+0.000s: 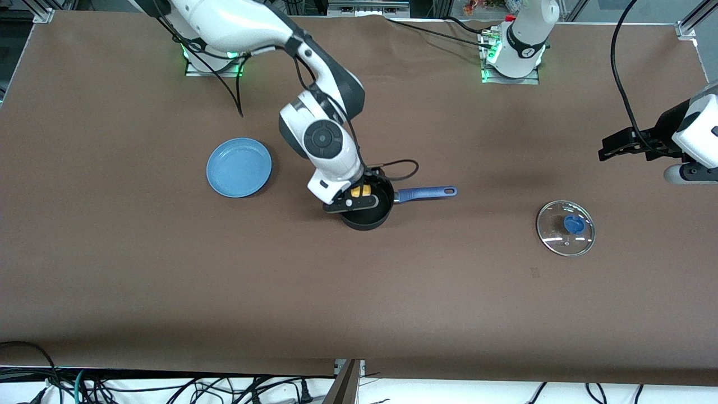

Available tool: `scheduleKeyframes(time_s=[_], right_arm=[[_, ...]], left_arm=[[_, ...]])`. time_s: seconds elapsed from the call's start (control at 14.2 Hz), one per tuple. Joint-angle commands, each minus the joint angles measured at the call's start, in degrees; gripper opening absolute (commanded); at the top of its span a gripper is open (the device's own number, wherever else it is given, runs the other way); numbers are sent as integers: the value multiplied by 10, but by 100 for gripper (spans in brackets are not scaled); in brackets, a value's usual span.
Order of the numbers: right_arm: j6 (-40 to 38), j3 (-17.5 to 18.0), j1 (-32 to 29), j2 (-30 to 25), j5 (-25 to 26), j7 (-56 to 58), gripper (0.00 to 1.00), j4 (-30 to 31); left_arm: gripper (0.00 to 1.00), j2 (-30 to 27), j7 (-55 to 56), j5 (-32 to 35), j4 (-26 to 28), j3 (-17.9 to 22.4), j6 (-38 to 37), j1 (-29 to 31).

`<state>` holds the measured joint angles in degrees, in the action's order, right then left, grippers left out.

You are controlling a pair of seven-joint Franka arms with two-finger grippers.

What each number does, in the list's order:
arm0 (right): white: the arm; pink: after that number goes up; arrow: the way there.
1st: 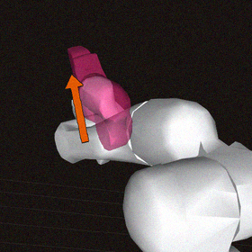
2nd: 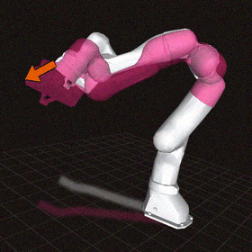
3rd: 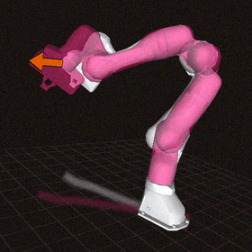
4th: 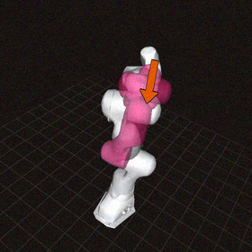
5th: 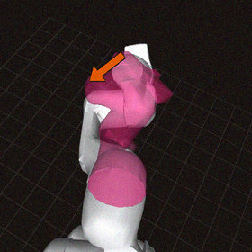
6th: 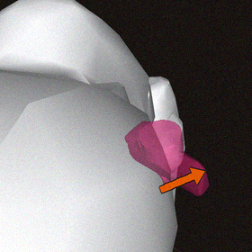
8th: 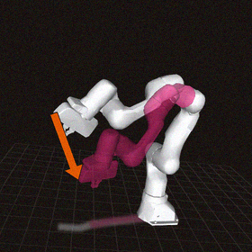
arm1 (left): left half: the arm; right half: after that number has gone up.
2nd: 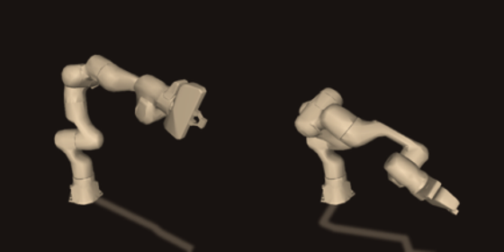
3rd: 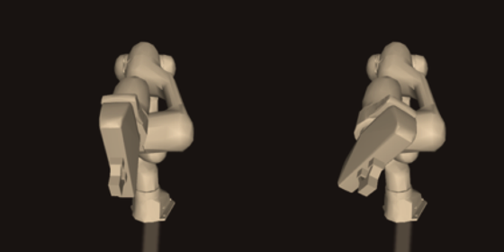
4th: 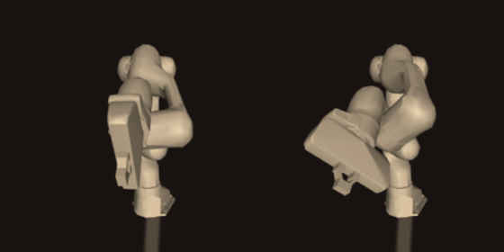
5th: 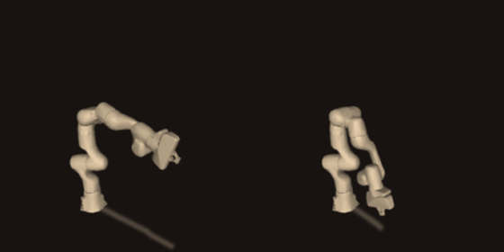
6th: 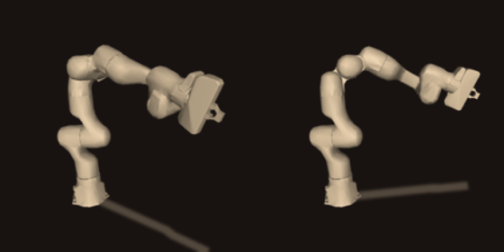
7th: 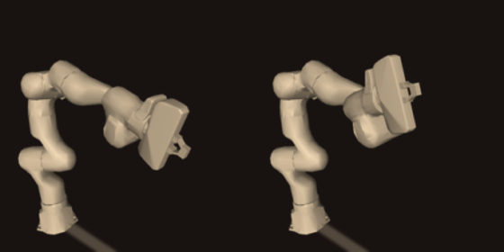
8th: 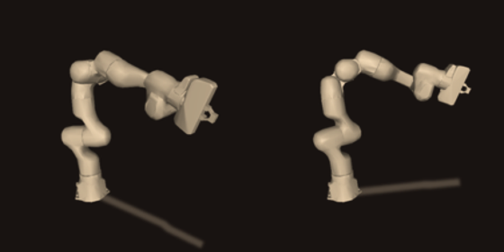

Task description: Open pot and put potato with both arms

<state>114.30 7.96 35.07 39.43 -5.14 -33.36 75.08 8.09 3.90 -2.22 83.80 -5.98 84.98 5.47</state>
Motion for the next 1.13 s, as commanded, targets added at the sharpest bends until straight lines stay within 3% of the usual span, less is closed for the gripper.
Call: scheduleKeyframes(time_s=[0.0,0.49,0.63,0.85,1.06], right_arm=[[-65,-42,0,-65,10,-7,100,14],[-231,-192,-3,-191,13,107,100,20],[-256,-211,-20,-224,10,172,100,35],[-247,-201,-95,-288,17,244,100,111],[-245,-105,-229,-349,47,276,100,167]], left_arm=[[100,-2,-8,13,-7,-1,-8,-1],[100,-2,-7,12,-7,-1,-8,1],[100,-2,-7,13,-7,-1,-8,1],[100,-2,-7,13,-7,-1,-8,1],[100,-2,-7,13,-7,-1,-8,1]])
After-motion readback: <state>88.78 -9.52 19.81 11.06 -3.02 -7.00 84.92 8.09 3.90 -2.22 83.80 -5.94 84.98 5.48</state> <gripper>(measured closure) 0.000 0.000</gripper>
